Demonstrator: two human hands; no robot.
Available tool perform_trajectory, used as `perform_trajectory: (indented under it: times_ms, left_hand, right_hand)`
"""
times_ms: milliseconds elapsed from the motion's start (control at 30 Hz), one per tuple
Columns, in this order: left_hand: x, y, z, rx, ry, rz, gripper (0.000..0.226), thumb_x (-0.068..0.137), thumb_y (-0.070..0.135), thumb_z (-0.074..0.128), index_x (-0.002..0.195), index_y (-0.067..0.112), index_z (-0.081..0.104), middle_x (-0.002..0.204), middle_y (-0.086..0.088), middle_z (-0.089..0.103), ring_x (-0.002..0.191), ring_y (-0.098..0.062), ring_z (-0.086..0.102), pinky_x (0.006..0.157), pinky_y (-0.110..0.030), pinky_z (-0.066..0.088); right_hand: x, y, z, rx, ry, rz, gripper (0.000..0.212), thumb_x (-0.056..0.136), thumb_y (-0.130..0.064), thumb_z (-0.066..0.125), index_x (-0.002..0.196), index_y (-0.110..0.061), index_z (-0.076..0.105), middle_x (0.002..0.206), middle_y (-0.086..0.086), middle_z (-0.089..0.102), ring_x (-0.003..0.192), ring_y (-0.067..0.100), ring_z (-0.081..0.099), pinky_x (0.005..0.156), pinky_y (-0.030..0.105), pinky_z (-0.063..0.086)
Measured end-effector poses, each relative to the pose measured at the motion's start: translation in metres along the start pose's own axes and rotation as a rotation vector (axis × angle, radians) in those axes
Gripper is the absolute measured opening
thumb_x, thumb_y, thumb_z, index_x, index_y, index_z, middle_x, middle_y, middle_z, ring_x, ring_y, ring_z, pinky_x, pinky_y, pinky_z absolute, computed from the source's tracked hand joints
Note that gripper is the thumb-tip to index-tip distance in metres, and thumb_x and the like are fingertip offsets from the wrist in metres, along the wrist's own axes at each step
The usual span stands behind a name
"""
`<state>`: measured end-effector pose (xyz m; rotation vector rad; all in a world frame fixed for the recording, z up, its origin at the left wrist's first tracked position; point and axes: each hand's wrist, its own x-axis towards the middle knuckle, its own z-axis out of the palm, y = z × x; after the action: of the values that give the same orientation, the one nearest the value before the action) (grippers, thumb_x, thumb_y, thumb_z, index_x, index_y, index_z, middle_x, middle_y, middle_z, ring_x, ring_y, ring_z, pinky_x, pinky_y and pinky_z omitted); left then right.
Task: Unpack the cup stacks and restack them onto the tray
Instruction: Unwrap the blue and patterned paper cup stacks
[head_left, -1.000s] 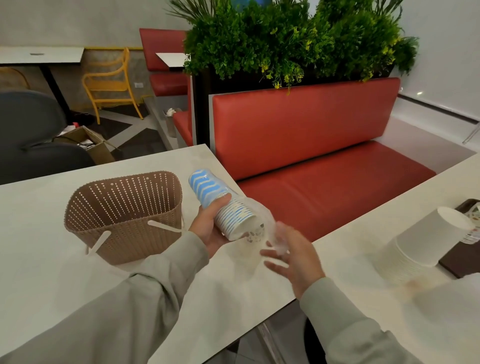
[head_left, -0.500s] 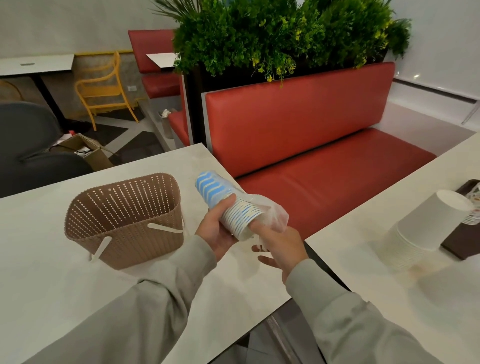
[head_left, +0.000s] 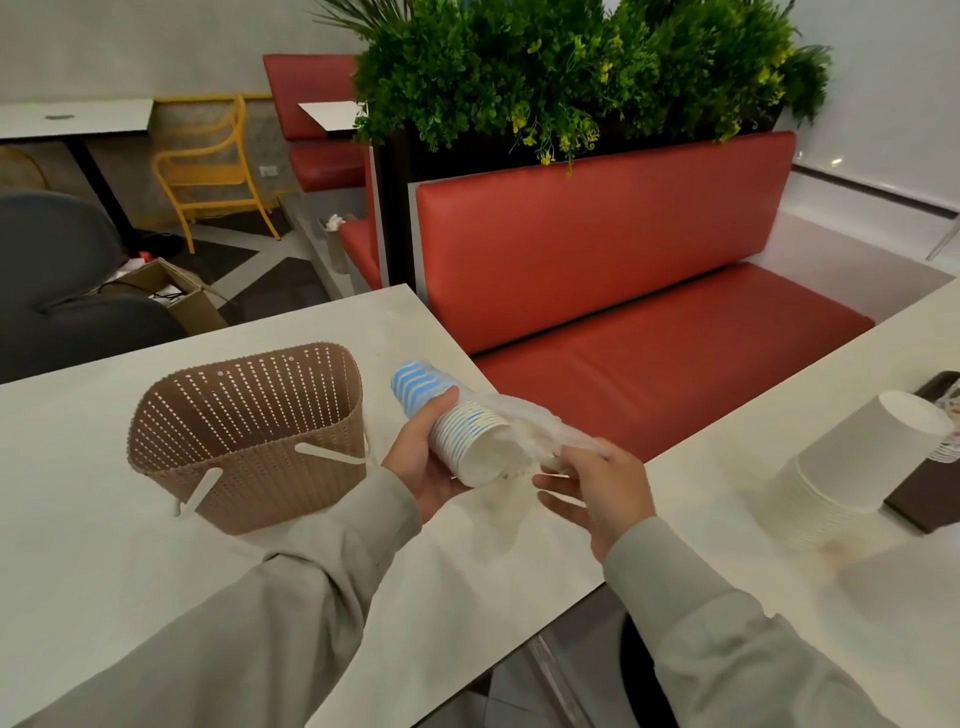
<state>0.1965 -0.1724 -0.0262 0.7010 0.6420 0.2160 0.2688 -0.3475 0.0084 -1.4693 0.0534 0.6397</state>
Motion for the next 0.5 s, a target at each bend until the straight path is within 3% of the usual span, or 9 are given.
perform_trajectory:
  times_ms: [67,167,267,333,433,500]
  left_hand:
    - [-0.001,-0.002,-0.001,-0.010,-0.005,-0.018,0.055,0.083,0.044,0.073,0.128,0.014,0.063,0.119,-0.012,0.072,0.111,-0.031,0.069,0.096,-0.056,0.053]
    - [-0.006,-0.004,0.002,-0.045,-0.026,-0.031,0.042,0.089,0.043,0.068,0.119,0.013,0.067,0.108,-0.012,0.075,0.093,-0.030,0.073,0.080,-0.049,0.060]
    - [-0.007,-0.005,0.005,-0.080,-0.021,-0.031,0.044,0.088,0.042,0.068,0.120,0.013,0.065,0.108,-0.013,0.075,0.091,-0.030,0.073,0.076,-0.049,0.060]
    - [-0.005,-0.005,0.006,-0.102,-0.006,-0.029,0.049,0.086,0.044,0.071,0.125,0.014,0.063,0.114,-0.014,0.073,0.099,-0.031,0.071,0.082,-0.051,0.058]
    - [-0.001,-0.004,0.005,-0.107,0.014,-0.012,0.056,0.082,0.046,0.074,0.128,0.015,0.062,0.121,-0.014,0.071,0.111,-0.032,0.069,0.091,-0.052,0.056]
    - [0.003,-0.004,0.004,-0.084,0.039,0.003,0.059,0.080,0.046,0.077,0.129,0.016,0.062,0.123,-0.013,0.070,0.115,-0.032,0.067,0.093,-0.054,0.055]
  right_hand:
    - [0.004,-0.007,-0.009,0.142,0.020,-0.003,0.017,0.090,0.008,0.056,0.089,-0.009,0.052,0.074,0.013,0.061,0.059,0.022,0.067,0.056,0.030,0.058]
    - [0.010,-0.015,-0.018,0.357,0.013,0.030,0.020,0.090,0.006,0.062,0.105,-0.006,0.055,0.087,0.018,0.068,0.059,0.018,0.064,0.054,0.027,0.057]
    - [0.010,-0.014,-0.021,0.491,0.044,-0.020,0.036,0.093,-0.001,0.059,0.128,-0.002,0.054,0.098,0.017,0.073,0.070,0.022,0.069,0.066,0.032,0.060]
    - [0.004,-0.013,-0.020,0.508,0.122,-0.082,0.028,0.096,-0.005,0.052,0.124,-0.008,0.051,0.094,0.011,0.073,0.077,0.025,0.071,0.075,0.039,0.060]
    - [-0.007,-0.004,-0.010,0.198,0.185,-0.221,0.007,0.096,-0.017,0.059,0.098,-0.013,0.054,0.082,0.006,0.069,0.069,0.019,0.065,0.067,0.040,0.055]
    - [-0.013,0.007,-0.006,-0.118,0.180,-0.470,0.014,0.092,-0.018,0.066,0.081,-0.015,0.058,0.073,0.000,0.065,0.066,0.016,0.059,0.065,0.036,0.048]
